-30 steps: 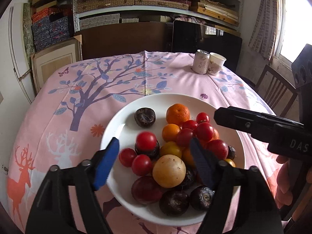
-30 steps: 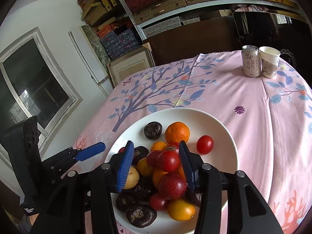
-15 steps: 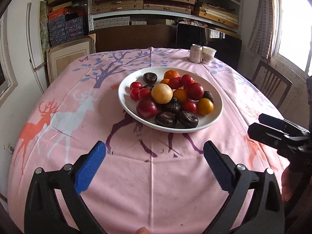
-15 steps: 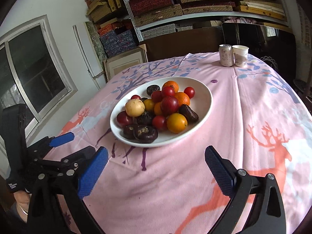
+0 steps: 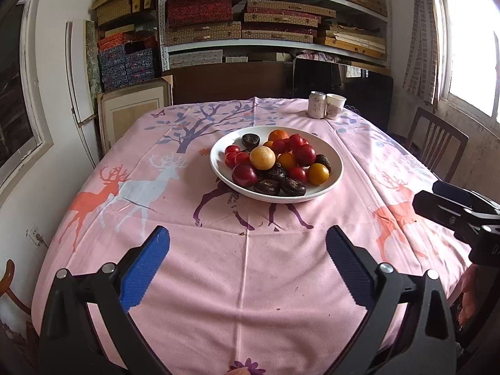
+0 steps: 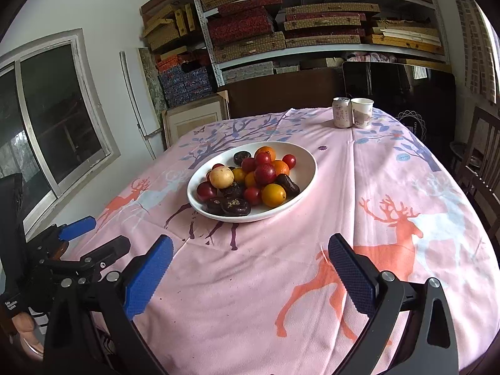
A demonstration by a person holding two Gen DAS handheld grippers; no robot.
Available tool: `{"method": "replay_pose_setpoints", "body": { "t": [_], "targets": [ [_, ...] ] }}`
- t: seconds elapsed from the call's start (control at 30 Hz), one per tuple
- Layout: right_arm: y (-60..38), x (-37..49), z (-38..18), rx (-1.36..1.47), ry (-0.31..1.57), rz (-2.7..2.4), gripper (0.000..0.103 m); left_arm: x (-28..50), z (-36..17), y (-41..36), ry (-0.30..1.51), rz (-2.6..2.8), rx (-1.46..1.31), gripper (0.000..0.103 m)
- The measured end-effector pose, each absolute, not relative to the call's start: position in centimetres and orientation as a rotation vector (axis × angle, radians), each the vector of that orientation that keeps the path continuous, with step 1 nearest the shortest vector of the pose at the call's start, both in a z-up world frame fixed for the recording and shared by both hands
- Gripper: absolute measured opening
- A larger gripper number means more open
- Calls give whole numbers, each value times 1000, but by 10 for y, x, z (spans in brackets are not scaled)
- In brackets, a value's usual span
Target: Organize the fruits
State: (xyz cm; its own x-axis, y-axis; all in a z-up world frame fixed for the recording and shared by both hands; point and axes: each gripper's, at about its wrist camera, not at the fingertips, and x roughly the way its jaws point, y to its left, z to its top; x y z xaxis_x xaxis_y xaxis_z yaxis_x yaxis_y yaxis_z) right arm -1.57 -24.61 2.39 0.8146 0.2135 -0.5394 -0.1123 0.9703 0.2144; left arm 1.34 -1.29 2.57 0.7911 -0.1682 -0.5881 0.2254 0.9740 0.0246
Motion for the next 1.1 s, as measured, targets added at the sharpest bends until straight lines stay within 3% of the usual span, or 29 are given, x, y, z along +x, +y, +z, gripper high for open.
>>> {"method": "replay_pose_setpoints", "body": {
  "t": [1.1],
  "targets": [
    [-244,-27,19,158,610,148,100,13,30,-14,606,-160,142,98]
  ]
}}
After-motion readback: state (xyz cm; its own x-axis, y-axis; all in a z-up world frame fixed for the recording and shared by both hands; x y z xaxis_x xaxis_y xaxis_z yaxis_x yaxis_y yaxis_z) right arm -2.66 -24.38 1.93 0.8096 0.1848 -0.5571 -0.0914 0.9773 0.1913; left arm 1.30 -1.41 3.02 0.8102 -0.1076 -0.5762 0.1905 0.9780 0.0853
